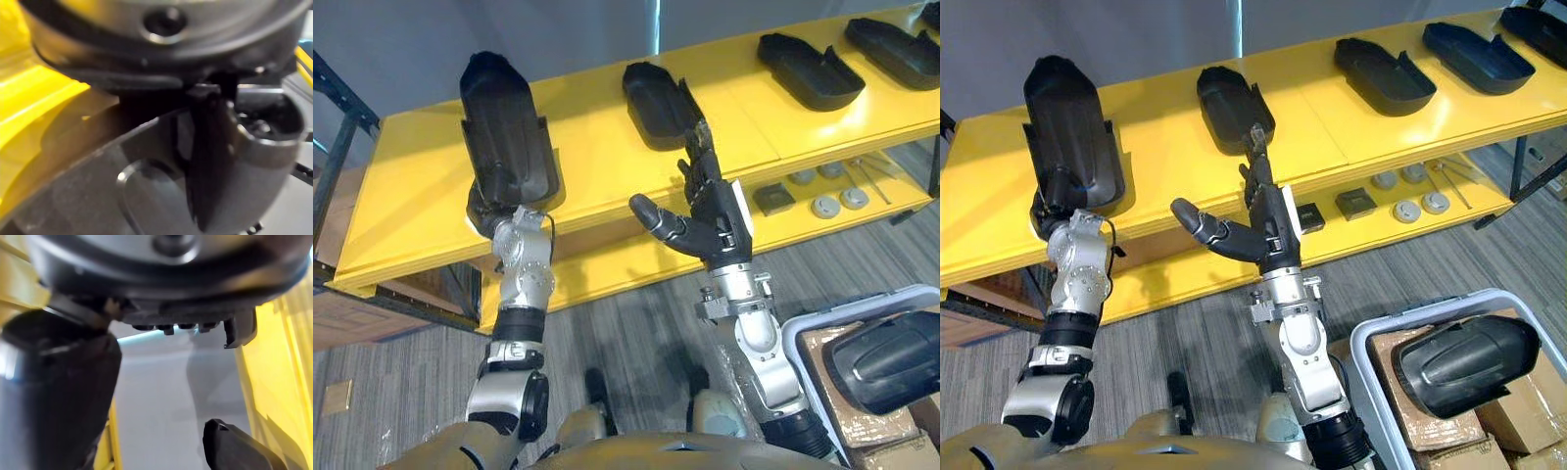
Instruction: Walk over and take three plastic housings, then place them on the shelf
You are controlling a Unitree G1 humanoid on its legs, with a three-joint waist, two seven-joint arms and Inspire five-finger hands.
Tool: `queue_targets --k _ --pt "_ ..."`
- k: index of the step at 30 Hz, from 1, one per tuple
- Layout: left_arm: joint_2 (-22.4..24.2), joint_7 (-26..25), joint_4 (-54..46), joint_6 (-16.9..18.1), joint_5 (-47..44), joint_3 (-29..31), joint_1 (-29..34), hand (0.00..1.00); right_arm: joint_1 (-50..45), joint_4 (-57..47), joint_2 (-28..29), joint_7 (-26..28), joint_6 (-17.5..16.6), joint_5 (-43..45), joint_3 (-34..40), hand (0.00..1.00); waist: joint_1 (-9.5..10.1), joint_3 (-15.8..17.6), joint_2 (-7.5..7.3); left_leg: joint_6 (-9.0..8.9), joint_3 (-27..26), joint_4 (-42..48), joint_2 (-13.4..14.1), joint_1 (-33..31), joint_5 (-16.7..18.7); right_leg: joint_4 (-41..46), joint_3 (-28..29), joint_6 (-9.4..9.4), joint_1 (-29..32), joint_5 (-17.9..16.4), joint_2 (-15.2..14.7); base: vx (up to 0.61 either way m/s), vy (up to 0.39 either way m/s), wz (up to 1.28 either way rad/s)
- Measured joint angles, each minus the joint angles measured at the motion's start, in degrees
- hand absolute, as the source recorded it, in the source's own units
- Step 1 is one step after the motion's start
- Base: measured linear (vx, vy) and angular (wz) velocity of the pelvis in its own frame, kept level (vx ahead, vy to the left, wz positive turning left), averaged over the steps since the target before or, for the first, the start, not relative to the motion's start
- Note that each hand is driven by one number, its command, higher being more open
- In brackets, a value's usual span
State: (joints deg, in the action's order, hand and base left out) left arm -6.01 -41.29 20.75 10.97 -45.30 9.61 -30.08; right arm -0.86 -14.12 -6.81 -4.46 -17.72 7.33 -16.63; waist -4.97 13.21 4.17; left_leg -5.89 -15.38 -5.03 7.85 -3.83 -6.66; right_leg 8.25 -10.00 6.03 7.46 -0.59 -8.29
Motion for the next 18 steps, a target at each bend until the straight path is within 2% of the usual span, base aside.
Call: queue_targets --k 3,5,8,10,11,12,13,14,15,16,18 --pt "-2.03 1.08 1.3 0.02 -2.22 -0.28 -1.4 1.0 0.04 -0.55 -0.18 -0.25 -0.01 0.74 0.47 1.0 0.06 0.48 0.21 -0.34 -1.4 0.01 0.66 -1.22 0.24 -1.42 0.63 0.0 0.67 0.05 0.37 -0.06 0.008 -0.01" --pt "-3.41 2.32 2.48 0.03 -3.29 -0.39 -2.22 1.0 0.07 -0.81 -0.18 -0.79 -0.01 1.25 0.39 1.0 0.0 0.82 -0.17 -1.34 -1.85 0.0 0.66 -1.65 0.95 -1.77 0.73 0.0 0.99 0.05 0.3 -0.06 0.008 0.04" --pt "-5.23 4.13 4.24 0.01 -4.72 -0.64 -3.45 1.0 0.12 -1.9 -0.21 -1.07 -0.01 2.41 0.35 1.0 0.06 1.49 -0.35 -1.68 -2.53 0.08 0.72 -2.2 1.22 -3.54 0.71 0.13 0.86 0.18 0.46 -0.06 -0.001 -0.05" --pt "-5.99 5.1 4.95 -0.02 -5.99 -0.75 -4.2 1.0 0.09 -2.94 -0.26 -1.11 -0.04 2.4 0.36 1.0 -0.47 1.99 -0.77 -5.14 -3.39 -0.05 0.44 -2.82 3.78 -5.66 1.02 0.52 0.45 0.44 -0.13 -0.07 0.011 0.11" --pt "-6.6 5.86 5.62 0.02 -6.24 -0.84 -6.08 1.0 0.86 -3.42 0.38 -1.14 -0.02 2.41 0.34 1.0 -0.87 3.56 -3.73 0.61 -3.29 10.51 -1.58 -5.58 3.29 -7.06 1.14 0.52 0.75 1.11 -3.37 -0.06 0.058 0.12" --pt "-6.74 6.07 5.8 0.13 -6.26 -0.84 -6.27 1.0 1.14 -3.51 0.13 -1.13 -0.01 2.41 0.32 1.0 -0.73 3.88 -3.85 3.0 -2.66 17.43 -1.34 -6.58 3.7 -7.07 1.4 0.56 0.94 1.07 -3.67 -0.05 0.05 -0.17" --pt "-6.55 5.55 6.01 0.26 -6.27 -0.93 -5.95 1.0 1.13 -4.15 -1.06 -1.14 0.0 2.4 0.24 1.0 -0.42 3.81 -1.61 2.66 -2.08 19.21 0.09 -5.16 7.74 -7.19 1.53 1.08 0.86 1.49 -1.89 -0.01 0.026 -0.39" --pt "-6.31 5.03 6.21 0.26 -6.34 -1.23 -6.69 1.0 1.16 -4.64 -1.9 -1.16 -0.51 2.3 0.26 1.0 -0.15 4.79 -0.05 2.28 -1.81 16.48 0.66 -3.46 10.94 -4.81 2.62 1.13 1.7 2.0 -1.07 -0.02 0.018 -0.04" --pt "-6.96 5.89 6.4 0.39 -6.37 -1.75 -7.4 1.0 0.94 -4.77 -1.75 -1.47 -0.53 2.43 0.17 1.0 -1.26 5.44 -0.68 1.24 -3.28 14.34 0.33 -2.57 10.19 -1.11 3.33 1.09 2.83 1.82 -1.2 -0.03 -0.02 0.57" --pt "-7.38 6.02 6.31 0.38 -6.42 -2.55 -8.19 1.0 1.11 -4.65 -1.9 -1.57 -0.18 2.4 -0.26 1.0 -2.06 5.49 -1.96 0.82 -3.06 12.12 -1.2 -2.56 8.73 -0.57 4.11 0.67 3.81 2.78 -1.89 -0.06 -0.057 0.67" --pt "-7.99 5.62 6.02 1.63 -6.29 -2.42 -8.2 1.0 1.98 -4.02 -2.42 -1.59 -0.06 2.37 -1.15 1.0 -1.77 5.52 -2.2 0.88 -3.26 10.09 -2.15 -2.86 7.12 -0.96 4.19 0.68 5.37 2.9 -2.05 -0.05 -0.036 -0.05"
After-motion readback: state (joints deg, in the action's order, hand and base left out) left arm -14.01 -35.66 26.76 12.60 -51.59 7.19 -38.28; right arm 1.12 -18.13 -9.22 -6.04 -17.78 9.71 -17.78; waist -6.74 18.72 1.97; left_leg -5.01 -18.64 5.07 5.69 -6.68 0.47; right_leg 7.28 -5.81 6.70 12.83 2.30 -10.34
